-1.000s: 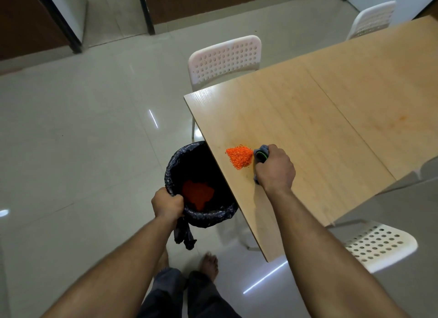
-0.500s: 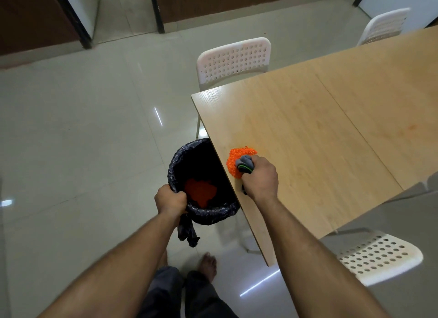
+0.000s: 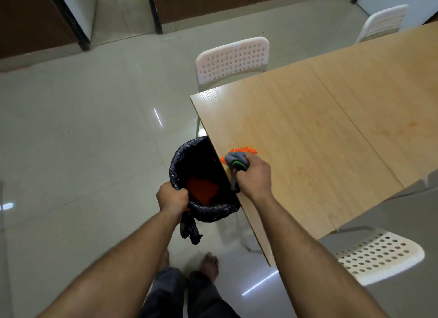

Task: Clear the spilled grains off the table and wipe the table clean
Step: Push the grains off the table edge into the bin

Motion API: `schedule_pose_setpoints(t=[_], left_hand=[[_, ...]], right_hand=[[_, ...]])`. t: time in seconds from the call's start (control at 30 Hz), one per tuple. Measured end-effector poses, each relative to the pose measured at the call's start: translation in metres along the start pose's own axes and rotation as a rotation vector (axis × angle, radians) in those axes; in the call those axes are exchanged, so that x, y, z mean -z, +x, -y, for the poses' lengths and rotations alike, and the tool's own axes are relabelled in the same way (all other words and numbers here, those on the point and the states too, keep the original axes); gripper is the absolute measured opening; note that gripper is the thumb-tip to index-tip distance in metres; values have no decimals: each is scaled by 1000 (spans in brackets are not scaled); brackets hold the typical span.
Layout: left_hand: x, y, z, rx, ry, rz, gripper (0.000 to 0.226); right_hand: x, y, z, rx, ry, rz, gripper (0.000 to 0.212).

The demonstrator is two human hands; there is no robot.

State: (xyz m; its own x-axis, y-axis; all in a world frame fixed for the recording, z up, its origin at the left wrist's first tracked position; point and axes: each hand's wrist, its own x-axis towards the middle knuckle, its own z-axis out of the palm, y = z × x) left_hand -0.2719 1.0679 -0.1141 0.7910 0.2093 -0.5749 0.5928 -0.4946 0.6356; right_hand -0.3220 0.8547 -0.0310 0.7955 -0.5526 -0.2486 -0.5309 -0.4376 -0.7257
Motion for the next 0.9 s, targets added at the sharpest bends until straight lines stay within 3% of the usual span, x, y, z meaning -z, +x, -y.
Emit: schedule_pose_setpoints(t=[0.13, 0.23, 0.37, 0.6, 0.9], left_hand=[[-2, 2, -4, -8, 0, 3, 11], [-3, 1, -7, 3, -25, 14, 13], [-4, -1, -10, 12, -49, 27, 15], [-8, -2, -12, 15, -76, 29, 14], [-12, 3, -14, 16, -71, 27, 15]], right_hand=[[39, 35, -9, -49, -37, -156, 37], [58, 61, -15, -113, -84, -179, 36], [58, 81, -18, -143, -158, -140, 39], [25, 82, -18, -65, -132, 11, 46], [10, 61, 2, 38, -175, 85, 54]])
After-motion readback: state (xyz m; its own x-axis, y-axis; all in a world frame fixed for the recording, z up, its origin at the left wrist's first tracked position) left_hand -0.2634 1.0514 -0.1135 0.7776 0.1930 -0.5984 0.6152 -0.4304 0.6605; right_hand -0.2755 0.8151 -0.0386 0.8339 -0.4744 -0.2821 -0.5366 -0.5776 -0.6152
